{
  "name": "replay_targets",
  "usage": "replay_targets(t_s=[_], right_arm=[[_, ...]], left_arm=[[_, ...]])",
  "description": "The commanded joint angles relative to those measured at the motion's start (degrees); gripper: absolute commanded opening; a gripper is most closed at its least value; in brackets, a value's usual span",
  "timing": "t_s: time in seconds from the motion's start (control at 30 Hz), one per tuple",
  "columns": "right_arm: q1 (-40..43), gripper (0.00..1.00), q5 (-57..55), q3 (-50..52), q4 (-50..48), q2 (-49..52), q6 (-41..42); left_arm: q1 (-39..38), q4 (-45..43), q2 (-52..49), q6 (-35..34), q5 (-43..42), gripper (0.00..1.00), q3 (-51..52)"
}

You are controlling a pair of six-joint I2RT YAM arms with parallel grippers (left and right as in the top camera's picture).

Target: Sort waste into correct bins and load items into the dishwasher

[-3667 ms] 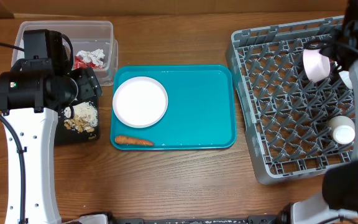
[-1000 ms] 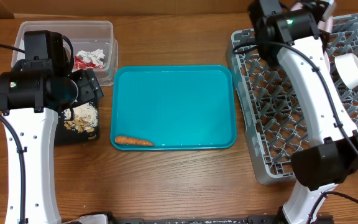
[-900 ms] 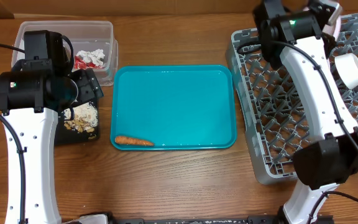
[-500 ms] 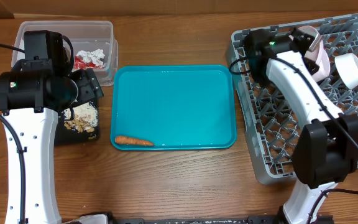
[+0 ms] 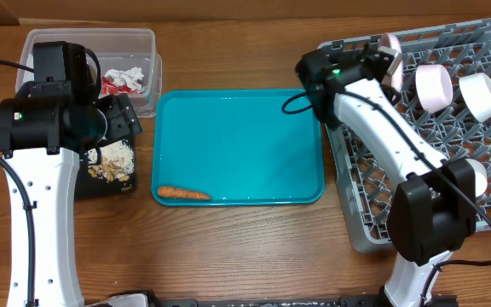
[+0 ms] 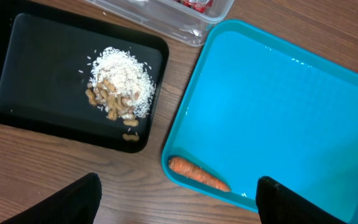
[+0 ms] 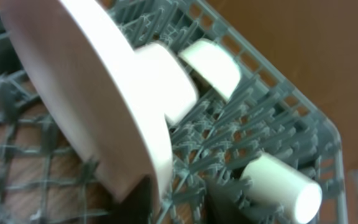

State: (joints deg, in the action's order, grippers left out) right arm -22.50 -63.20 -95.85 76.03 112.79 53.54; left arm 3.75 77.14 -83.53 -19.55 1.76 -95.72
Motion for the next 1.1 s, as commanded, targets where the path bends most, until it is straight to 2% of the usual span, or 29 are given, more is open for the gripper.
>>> replay_targets(t_s=[0.0, 0.07, 0.3, 0.43, 0.6, 0.73, 0.77, 0.9, 1.07], right_arm=[[-0.59, 0.54, 2.29, 0.37, 0.35, 0.02, 0.52], [-0.59, 0.63, 2.58, 0.37, 0.70, -0.22, 0.52], [-0.59, 0.75, 5.20, -0.28, 0.68, -4.90, 0.52], [-0.22, 0.85, 10.36, -1.49, -0.07, -9.46, -0.61], [2.80, 0.86, 25.11, -1.60, -7.04, -15.54, -16.37], [7.54, 0.86, 46.69, -1.60, -10.19, -17.97, -30.53], [8.85, 0.86, 54.58, -1.60, -9.94, -18.08, -35.41], [10.95, 0.88, 74.44, -1.55, -6.62, -17.86, -48.85], [10.34, 0.96, 75.30, -1.55, -3.85, -17.86, -51.01]], left_arm=[[-0.02, -0.09, 0.37, 0.26, 0.15, 0.82, 0.00], [-0.02, -0.07, 0.37, 0.24, 0.15, 0.82, 0.00], [-0.02, -0.07, 0.37, 0.26, 0.15, 0.82, 0.00], [-0.02, 0.02, 0.37, 0.26, 0.15, 0.82, 0.00], [-0.02, 0.37, 0.37, 0.26, 0.15, 0.83, 0.00], [-0.02, 0.81, 0.37, 0.26, 0.15, 0.85, 0.00], [-0.02, 0.96, 0.37, 0.24, 0.13, 0.85, 0.00], [-0.02, 2.27, 0.37, 0.24, 0.11, 0.86, 0.00], [-0.02, 4.98, 0.37, -0.46, -2.91, 0.86, 0.04]])
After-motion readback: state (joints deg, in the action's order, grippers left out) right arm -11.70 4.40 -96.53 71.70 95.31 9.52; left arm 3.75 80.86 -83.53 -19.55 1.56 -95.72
